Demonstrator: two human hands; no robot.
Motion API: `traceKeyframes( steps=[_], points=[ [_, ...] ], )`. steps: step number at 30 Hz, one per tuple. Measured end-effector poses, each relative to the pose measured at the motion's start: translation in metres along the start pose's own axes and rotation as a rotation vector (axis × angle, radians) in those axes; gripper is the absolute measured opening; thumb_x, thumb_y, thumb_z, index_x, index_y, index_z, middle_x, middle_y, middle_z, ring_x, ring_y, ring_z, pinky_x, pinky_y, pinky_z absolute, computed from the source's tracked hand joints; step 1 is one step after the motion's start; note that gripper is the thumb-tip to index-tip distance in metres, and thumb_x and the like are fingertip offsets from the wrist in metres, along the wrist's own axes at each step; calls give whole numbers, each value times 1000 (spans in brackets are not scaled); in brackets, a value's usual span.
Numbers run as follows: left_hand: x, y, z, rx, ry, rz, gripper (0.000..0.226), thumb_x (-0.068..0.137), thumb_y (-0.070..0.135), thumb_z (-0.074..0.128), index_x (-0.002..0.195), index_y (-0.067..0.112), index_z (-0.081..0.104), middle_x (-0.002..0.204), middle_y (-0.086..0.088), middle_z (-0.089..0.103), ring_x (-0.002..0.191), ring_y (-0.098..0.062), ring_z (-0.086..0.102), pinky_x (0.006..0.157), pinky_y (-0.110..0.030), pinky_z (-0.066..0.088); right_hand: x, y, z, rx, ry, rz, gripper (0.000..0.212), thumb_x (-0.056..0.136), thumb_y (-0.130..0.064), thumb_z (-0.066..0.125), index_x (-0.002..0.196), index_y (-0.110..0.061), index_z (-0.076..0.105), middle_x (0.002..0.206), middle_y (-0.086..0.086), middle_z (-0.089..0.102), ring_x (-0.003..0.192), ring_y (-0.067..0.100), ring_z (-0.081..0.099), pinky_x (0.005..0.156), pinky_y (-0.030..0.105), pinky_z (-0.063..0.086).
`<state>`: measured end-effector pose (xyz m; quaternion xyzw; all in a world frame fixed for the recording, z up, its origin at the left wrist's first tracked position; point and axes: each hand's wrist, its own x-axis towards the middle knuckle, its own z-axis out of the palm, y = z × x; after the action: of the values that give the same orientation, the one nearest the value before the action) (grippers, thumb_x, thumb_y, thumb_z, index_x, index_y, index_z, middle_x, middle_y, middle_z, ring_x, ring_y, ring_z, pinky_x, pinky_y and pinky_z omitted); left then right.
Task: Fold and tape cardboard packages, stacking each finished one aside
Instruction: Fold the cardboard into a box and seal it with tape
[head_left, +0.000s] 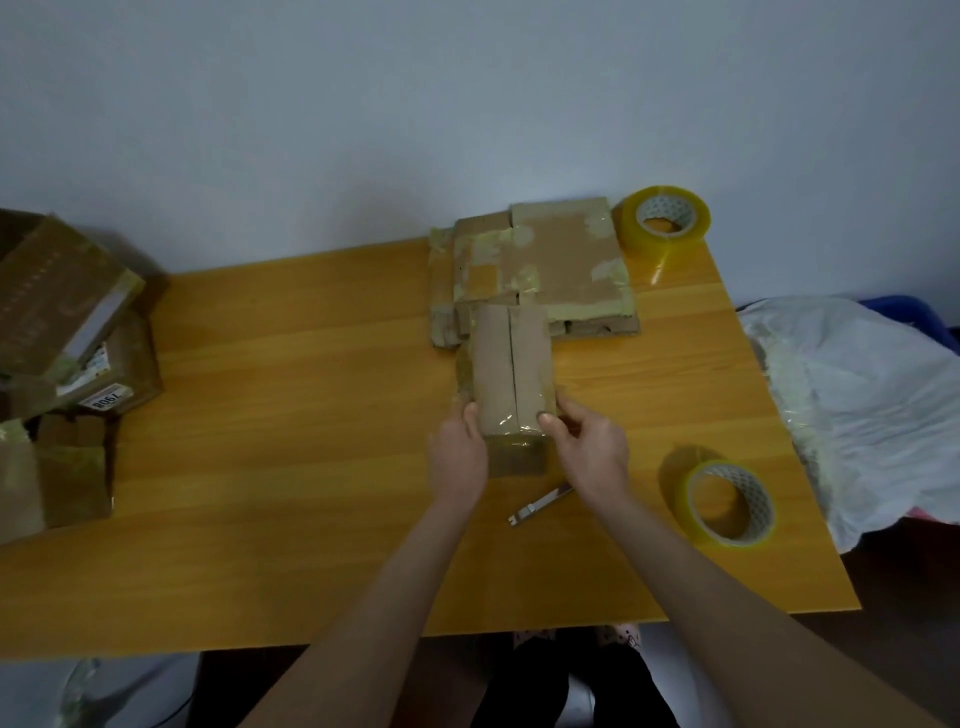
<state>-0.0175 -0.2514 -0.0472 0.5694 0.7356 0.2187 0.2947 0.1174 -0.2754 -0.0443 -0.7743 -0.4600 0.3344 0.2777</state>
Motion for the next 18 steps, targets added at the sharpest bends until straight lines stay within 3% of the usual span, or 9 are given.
traceKeyframes(
  steps=[2,4,8,10,12,15,18],
  points=[
    [-13,2,5,-171,-60,47,44,102,31,35,139,9,44,104,-10,64,95,-25,62,78,-24,48,-3,-1,1,-86,-5,-4,44,96,-40,51,135,-19,54,99,8,71,90,25,64,74,32,50],
    [-21,9,10,-265,-125,28,58,97,39,45,146,12,31,134,-9,52,119,-24,52,97,-38,48,-5,-4,3,-174,-38,-30,42,97,-46,47,126,-19,58,92,6,69,85,25,63,72,35,52],
    [-12,12,0,-182,-54,-2,58,98,29,47,148,7,25,140,-13,46,126,-28,47,102,-43,43,2,-18,-4,-185,-107,-21,33,99,-37,49,119,-15,64,99,11,70,92,29,63,69,31,45],
    [-9,13,-14,-87,-39,9,62,100,31,44,151,7,18,145,-15,39,131,-29,40,105,-39,38,0,-28,-5,-143,-168,-47,25,99,-29,50,106,-13,68,94,10,70,88,26,63,65,28,41],
    [-10,12,-31,-33,-93,14,82,94,40,54,152,8,7,151,-13,25,136,-29,30,107,-37,32,-4,-38,-4,-37,-239,-43,21,100,-20,48,93,-14,67,88,8,69,82,23,65,69,32,51],
    [-4,9,-53,54,-172,-66,117,72,51,75,152,9,0,151,-11,17,139,-27,23,108,-38,30,-7,-52,-5,195,-389,52,25,101,-11,45,114,-6,66,99,11,70,83,22,70,79,35,59],
    [4,8,-67,195,-153,-9,112,68,43,80,148,5,12,140,-13,28,130,-28,33,100,-33,35,-6,-62,-12,104,-514,-44,27,99,-16,51,122,-11,64,107,6,71,88,15,68,83,28,56]
  ],
)
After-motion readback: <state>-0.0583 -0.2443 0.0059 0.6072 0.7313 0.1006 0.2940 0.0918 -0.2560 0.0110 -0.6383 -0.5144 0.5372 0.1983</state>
